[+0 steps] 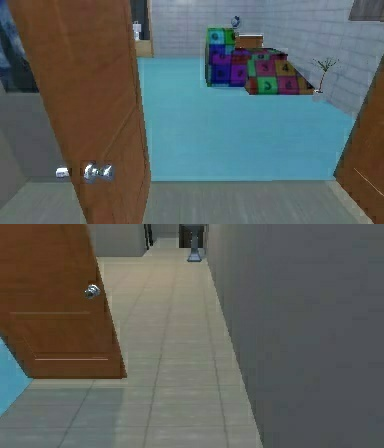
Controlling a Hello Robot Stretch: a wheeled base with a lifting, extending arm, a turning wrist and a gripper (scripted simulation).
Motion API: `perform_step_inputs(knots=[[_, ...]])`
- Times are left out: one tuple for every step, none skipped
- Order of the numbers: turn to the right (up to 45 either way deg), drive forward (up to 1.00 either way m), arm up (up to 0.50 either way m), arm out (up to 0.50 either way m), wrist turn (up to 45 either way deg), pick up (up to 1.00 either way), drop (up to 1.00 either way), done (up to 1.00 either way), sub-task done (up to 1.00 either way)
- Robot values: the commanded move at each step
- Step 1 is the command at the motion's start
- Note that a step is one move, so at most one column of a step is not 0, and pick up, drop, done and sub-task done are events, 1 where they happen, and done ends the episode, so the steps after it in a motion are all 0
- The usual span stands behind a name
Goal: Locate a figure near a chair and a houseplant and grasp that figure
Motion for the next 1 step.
perform_step_inputs(knots=[[45.0,0.00,0.00,0.00,0.0,0.00,0.00,0.00,0.00]])
